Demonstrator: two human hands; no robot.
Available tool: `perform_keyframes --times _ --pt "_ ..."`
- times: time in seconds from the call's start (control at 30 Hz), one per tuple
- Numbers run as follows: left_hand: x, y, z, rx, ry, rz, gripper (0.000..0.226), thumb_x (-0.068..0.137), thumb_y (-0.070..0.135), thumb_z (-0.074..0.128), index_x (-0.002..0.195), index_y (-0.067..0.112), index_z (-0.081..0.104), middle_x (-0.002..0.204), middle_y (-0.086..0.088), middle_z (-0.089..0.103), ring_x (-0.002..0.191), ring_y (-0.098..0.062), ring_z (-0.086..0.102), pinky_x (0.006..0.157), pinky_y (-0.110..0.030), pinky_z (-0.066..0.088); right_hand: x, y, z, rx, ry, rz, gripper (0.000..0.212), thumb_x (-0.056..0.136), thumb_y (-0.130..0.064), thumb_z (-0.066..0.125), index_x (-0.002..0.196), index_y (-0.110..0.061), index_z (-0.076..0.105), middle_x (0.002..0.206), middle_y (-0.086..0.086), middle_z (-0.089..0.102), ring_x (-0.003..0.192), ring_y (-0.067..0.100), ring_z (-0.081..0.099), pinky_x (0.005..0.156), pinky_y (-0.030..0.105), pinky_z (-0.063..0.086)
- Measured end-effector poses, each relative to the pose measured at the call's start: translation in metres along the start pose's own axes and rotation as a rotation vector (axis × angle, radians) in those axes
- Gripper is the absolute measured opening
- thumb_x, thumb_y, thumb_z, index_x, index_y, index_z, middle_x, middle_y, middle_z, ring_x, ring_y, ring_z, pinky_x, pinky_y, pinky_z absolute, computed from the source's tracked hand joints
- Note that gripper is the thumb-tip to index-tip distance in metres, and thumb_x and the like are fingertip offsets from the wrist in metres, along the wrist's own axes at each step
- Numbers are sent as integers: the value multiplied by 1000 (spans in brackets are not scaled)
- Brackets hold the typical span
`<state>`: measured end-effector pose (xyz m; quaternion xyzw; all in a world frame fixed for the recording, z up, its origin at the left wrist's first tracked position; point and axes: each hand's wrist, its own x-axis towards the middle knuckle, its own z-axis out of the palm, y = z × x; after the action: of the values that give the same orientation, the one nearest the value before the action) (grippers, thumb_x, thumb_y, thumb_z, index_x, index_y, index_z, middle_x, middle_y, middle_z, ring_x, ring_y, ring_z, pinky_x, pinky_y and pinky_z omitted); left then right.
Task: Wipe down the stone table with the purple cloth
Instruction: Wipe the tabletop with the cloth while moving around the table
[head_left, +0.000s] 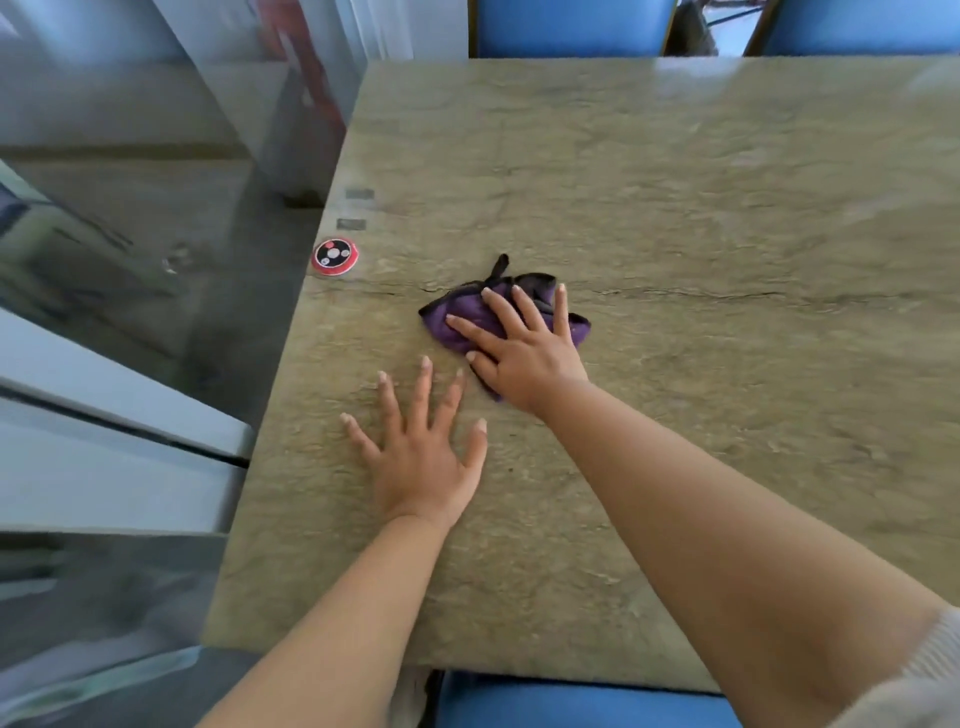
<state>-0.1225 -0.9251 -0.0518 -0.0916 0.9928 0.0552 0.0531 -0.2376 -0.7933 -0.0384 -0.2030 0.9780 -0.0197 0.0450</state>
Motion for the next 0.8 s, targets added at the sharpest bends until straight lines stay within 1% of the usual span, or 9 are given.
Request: perform_keyframes --times 0.1,0.23,0.3,0.37,0.5,0.57,0.67,0.73,0.8 --pt "2 0 0 44 -25 -18 66 84 70 2 146 51 -10 159 16 -19 148 -29 -17 108 -71 -4 -3 25 2 35 21 188 51 96 -58 15 146 -53 8 161 1 9 147 31 3 113 59 -13" --pt "2 1 -2 66 -49 -17 66 86 72 4 146 50 -14 158 15 -23 147 -28 -21 108 -71 -5 -37 50 4 49 59 359 52 98 -52 22 148 -45 15 153 9 21 139 34 16 118 51 -2" --pt "2 1 -3 59 -53 -13 67 86 72 5 147 50 -12 159 15 -22 147 -28 -21 109 -71 -6 -65 54 6 11 82 367 51 99 -48 24 149 -40 17 145 13 28 131 34 23 116 48 9" --pt "2 1 -4 60 -58 -9 67 86 72 5 148 50 -10 159 15 -20 147 -28 -20 109 -71 -6 -97 55 4 -1 90 355 50 99 -42 29 148 -35 23 135 14 35 122 34 30 108 45 21" --pt "-1 3 -4 80 -84 -20 66 88 70 6 148 47 -12 160 12 -19 147 -29 -21 110 -70 -6 -161 57 -8 -11 -43 358 47 97 -31 36 143 -30 26 133 11 32 119 31 33 100 40 29" --pt "-4 10 -5 47 -76 -15 66 92 65 11 151 42 -8 161 8 -16 147 -27 -19 112 -67 -5 -188 58 -15 -3 -97 367 44 93 -26 41 136 -27 31 132 10 30 118 31 34 97 39 34" --pt "-24 36 -6 -44 -93 156 63 96 56 17 153 38 -2 162 7 -13 148 -20 -16 116 -60 -5 -214 57 -20 115 -126 415 39 86 -18 48 123 -25 41 125 6 35 115 29 38 93 37 37" --pt "-40 50 -1 -79 -121 296 59 96 55 10 152 41 -3 162 6 -14 148 -19 -19 117 -56 -11 -212 55 -22 210 -108 478 39 84 -14 50 120 -28 43 123 4 37 114 28 37 91 35 35" --pt "-45 50 3 -118 -113 339 65 89 58 -1 152 41 -2 162 8 -14 147 -18 -21 116 -52 -17 -194 52 -20 228 -86 465 43 82 -11 51 121 -30 44 125 4 37 114 28 35 93 34 33"
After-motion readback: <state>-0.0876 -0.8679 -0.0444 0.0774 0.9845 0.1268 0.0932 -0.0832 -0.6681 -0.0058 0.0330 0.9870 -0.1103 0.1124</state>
